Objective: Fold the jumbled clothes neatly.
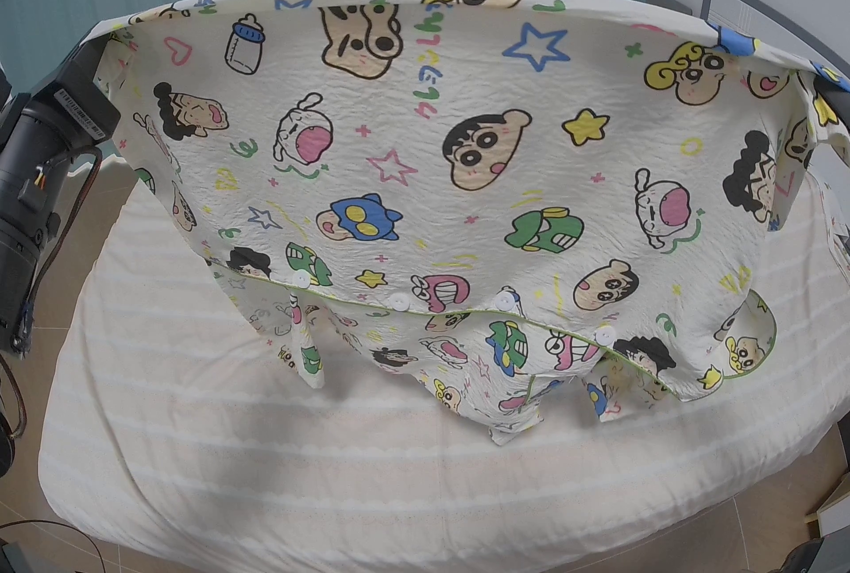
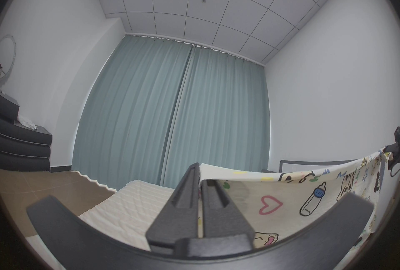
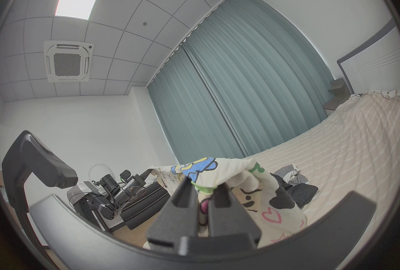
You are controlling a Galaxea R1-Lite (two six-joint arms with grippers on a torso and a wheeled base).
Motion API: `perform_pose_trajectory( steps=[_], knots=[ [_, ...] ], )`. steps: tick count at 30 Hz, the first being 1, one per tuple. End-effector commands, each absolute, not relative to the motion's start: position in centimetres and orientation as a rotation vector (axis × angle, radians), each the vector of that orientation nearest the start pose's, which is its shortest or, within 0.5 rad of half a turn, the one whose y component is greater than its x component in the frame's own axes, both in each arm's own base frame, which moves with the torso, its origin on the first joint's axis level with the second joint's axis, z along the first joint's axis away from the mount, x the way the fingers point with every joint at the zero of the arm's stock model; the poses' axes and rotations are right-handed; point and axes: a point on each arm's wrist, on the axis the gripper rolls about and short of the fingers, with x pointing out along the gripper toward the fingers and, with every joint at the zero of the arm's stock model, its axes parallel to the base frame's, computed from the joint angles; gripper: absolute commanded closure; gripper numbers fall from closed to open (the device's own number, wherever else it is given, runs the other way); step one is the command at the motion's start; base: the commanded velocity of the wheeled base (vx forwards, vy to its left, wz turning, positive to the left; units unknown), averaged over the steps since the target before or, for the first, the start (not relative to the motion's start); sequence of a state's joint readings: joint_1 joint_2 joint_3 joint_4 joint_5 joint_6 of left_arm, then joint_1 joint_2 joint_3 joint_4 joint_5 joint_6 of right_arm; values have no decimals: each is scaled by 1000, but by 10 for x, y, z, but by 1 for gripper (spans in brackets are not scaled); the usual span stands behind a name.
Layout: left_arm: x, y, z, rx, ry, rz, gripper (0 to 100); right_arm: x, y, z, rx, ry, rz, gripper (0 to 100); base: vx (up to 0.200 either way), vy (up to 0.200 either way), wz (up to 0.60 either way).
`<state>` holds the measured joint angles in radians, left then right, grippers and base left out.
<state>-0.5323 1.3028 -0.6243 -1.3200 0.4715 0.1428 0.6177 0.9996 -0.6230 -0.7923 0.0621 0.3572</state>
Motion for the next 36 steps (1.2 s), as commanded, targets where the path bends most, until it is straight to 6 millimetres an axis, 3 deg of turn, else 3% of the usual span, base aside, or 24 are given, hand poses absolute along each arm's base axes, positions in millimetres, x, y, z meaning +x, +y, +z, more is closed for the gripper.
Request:
perform_pose_trajectory(
  steps=[1,12,36],
  knots=[
    [160,-82,296,-167,-561,-19,100,100,73,299,453,-278,740,100,0,0,0],
    [158,-81,295,-169,-561,-25,100,102,75,296,449,-263,738,100,0,0,0],
    [154,-74,294,-162,-564,4,100,110,80,292,437,-223,751,100,0,200,0]
  ],
)
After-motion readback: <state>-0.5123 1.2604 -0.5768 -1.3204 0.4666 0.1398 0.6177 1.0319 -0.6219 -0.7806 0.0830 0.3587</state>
